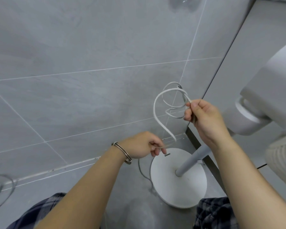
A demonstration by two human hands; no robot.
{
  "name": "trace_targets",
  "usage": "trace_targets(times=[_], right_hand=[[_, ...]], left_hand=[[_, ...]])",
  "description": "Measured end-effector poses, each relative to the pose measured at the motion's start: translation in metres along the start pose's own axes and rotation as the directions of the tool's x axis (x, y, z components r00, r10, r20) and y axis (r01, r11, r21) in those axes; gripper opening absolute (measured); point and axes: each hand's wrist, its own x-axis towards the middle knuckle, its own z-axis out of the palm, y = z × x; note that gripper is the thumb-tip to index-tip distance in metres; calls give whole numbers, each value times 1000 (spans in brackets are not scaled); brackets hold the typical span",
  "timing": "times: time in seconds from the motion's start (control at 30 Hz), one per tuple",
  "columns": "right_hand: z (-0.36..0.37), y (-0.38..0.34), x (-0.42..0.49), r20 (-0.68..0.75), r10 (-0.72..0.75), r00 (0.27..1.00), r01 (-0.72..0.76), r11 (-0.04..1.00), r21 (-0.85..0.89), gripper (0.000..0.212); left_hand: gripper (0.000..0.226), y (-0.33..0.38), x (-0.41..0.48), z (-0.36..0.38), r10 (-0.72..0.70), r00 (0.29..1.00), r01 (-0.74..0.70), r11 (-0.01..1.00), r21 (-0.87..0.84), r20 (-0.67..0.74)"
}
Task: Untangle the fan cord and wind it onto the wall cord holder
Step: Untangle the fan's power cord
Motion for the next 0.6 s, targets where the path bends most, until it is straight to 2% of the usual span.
trace_targets(times=[0.1, 0.17, 0.23, 0.3, 0.33, 0.37, 0.43, 0.5, 0.6], right_hand=[[1, 1, 0, -49, 27, 998, -33, 991, -129, 29], [1, 3, 0, -60, 43, 997, -54, 975, -216, 30], [2, 4, 0, -70, 62, 996, -81, 950, -302, 30], [5, 0, -3, -83, 70, 994, -96, 926, -365, 25], [7, -2, -5, -83, 62, 995, -90, 915, -394, 22], [8, -5, -8, -80, 53, 995, -83, 898, -432, 20], [10, -8, -12, -62, 46, 997, -71, 860, -505, 24], [8, -8, -13, -25, 77, 997, -78, 844, -530, 25], [6, -5, -10, 37, 133, 990, -92, 836, -541, 21]], left_hand=[[34, 11, -6, -4, 78, 997, -81, 975, -206, -23], [25, 14, -9, -8, 94, 992, -120, 915, -384, -87], [13, 16, -11, -13, 85, 983, -165, 801, -576, -164], [21, 17, -12, -19, 4, 972, -175, 680, -712, -236], [32, 16, -12, -22, -74, 957, -161, 670, -725, -281], [43, 14, -11, -24, -157, 931, -129, 703, -699, -330], [56, 8, -10, -27, -272, 868, -10, 827, -562, -416], [56, 3, -6, -25, -337, 827, 84, 866, -493, -450], [39, -2, 0, -23, -415, 774, 103, 828, -551, -479]])
